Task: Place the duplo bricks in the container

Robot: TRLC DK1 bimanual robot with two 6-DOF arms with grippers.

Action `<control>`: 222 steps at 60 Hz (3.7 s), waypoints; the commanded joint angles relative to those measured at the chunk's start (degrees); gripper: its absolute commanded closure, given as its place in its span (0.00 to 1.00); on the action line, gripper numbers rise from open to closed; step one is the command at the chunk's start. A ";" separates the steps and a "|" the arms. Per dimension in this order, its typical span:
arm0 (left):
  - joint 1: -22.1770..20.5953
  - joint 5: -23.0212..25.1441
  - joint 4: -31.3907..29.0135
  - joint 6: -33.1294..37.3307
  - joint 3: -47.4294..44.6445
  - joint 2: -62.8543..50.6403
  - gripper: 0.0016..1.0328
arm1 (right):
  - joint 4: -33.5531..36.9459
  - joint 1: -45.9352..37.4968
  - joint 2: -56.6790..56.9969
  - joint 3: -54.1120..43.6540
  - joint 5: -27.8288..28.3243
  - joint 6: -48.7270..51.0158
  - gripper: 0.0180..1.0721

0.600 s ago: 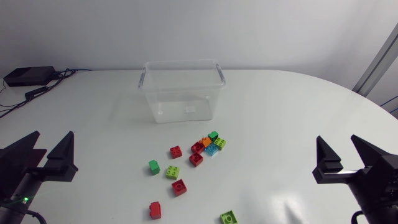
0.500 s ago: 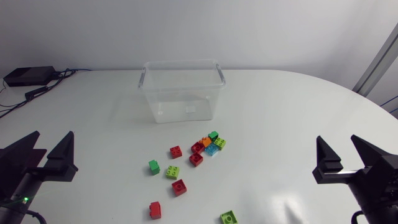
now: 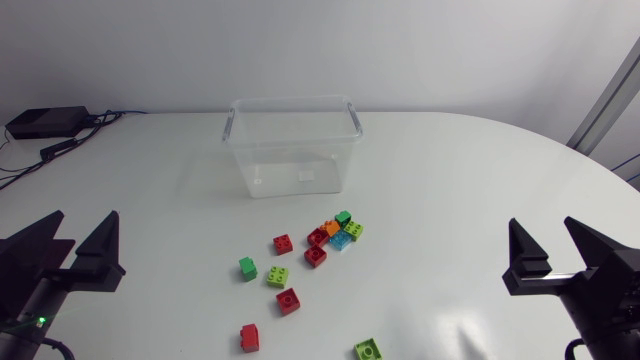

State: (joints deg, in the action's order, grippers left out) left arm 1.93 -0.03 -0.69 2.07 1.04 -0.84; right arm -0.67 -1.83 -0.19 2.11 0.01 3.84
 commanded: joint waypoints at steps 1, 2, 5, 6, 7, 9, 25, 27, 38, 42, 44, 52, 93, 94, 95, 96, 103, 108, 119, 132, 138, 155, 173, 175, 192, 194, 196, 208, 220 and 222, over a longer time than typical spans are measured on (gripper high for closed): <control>0.00 -0.06 0.16 0.22 -0.86 1.63 0.04 | 0.93 0.33 0.54 -2.11 0.16 -0.58 0.04; 0.09 -0.06 0.16 0.22 -0.86 1.63 0.04 | 0.93 0.33 0.54 -2.11 0.08 -0.58 0.04; 0.09 -0.06 0.25 0.22 -0.86 1.72 0.04 | 0.84 0.42 0.54 -2.11 0.08 -0.58 0.04; 0.09 -0.06 0.16 0.22 -0.86 1.72 0.04 | 0.84 0.42 0.54 -2.11 0.08 -0.58 0.04; 0.09 -0.06 0.16 0.22 -0.77 1.72 0.04 | 0.84 0.42 0.54 -2.11 0.08 -0.41 0.04; 0.09 -0.06 0.16 0.22 -0.42 1.72 0.04 | 0.84 0.42 0.54 -2.11 0.08 -0.32 0.04; 0.35 -0.06 -6.17 0.40 6.78 1.46 0.07 | 4.36 1.65 0.36 2.81 0.16 -0.41 0.04; 0.09 -0.06 -6.78 0.48 7.75 1.37 0.07 | 4.89 2.26 0.19 3.69 0.16 -0.41 0.04; -2.29 0.03 -10.03 0.48 13.20 -2.76 0.09 | 7.43 4.37 -5.18 9.58 0.08 -0.50 0.04; -2.46 0.03 -10.56 0.48 15.05 -5.66 0.09 | 8.66 4.99 -8.60 12.22 0.08 -0.50 0.04; -2.46 0.03 -10.56 0.48 15.75 -6.98 0.09 | 9.02 5.25 -9.83 13.10 0.16 -0.50 0.04; -3.43 0.03 -11.18 0.57 19.26 -13.31 0.12 | 10.33 6.92 -14.40 16.61 0.16 -0.85 0.04; -13.71 -0.06 -29.46 10.94 46.16 -58.22 0.20 | 24.66 15.71 -42.88 32.87 2.54 -7.35 0.04; -14.06 -0.06 -29.46 12.26 46.25 -59.10 0.19 | 25.01 16.33 -43.58 33.31 2.63 -7.70 0.04; -14.24 0.03 -29.55 13.40 46.33 -59.98 0.19 | 25.45 16.94 -43.94 33.66 2.71 -8.23 0.04; -14.50 0.12 -29.63 14.28 46.33 -60.86 0.18 | 25.80 17.56 -44.46 34.10 2.71 -8.67 0.04; -15.91 0.91 -32.18 18.06 47.74 -67.36 0.11 | 28.79 22.48 -48.24 36.83 2.27 -11.39 0.04; -16.17 4.69 -32.27 20.17 48.00 -72.20 0.11 | 30.99 26.43 -51.49 38.50 1.13 -12.98 0.04; -16.70 11.28 -33.68 26.76 47.39 -77.64 0.11 | 34.94 31.00 -57.91 41.05 4.74 -11.48 0.04; -17.93 14.01 -32.09 35.55 43.79 -81.34 0.11 | 36.26 31.27 -60.81 41.13 14.05 -4.89 0.04; -19.16 14.89 -32.01 36.61 43.00 -81.60 0.11 | 38.02 33.82 -63.36 41.75 13.00 -5.07 0.05; -21.97 14.89 -30.25 38.01 43.00 -87.31 0.13 | 41.80 35.75 -69.42 44.21 12.91 -5.51 0.05; -23.73 14.89 -27.44 39.33 43.08 -92.23 0.21 | 42.94 40.94 -73.47 45.88 11.94 -7.18 0.05; -23.91 14.89 -27.08 39.33 43.26 -92.76 0.21 | 42.85 41.29 -73.99 45.88 11.94 -7.26 0.05; -24.17 14.89 -24.01 40.91 43.70 -98.12 0.48 | 42.33 43.22 -77.95 45.00 11.94 -7.26 0.05; -24.17 14.89 -23.57 40.91 43.70 -98.56 0.52 | 42.15 43.49 -78.65 45.09 11.77 -7.26 0.05; -24.26 14.89 -22.69 41.00 43.79 -99.44 0.56 | 42.15 43.84 -79.53 45.44 11.68 -7.26 0.05; -24.17 14.89 -20.84 41.00 43.43 -98.65 0.65 | 42.59 46.56 -82.96 46.14 9.92 -8.67 0.05; -23.99 14.97 -21.28 41.09 43.26 -94.61 0.66 | 42.50 49.37 -86.12 46.23 9.39 -8.76 0.08; -23.99 14.97 -21.37 41.09 43.17 -93.82 0.67 | 42.41 49.64 -86.47 46.32 9.48 -8.85 0.08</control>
State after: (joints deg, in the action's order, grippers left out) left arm -21.87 14.61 -22.06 41.56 44.88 -97.45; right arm 41.47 46.46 -85.10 47.40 9.82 -3.64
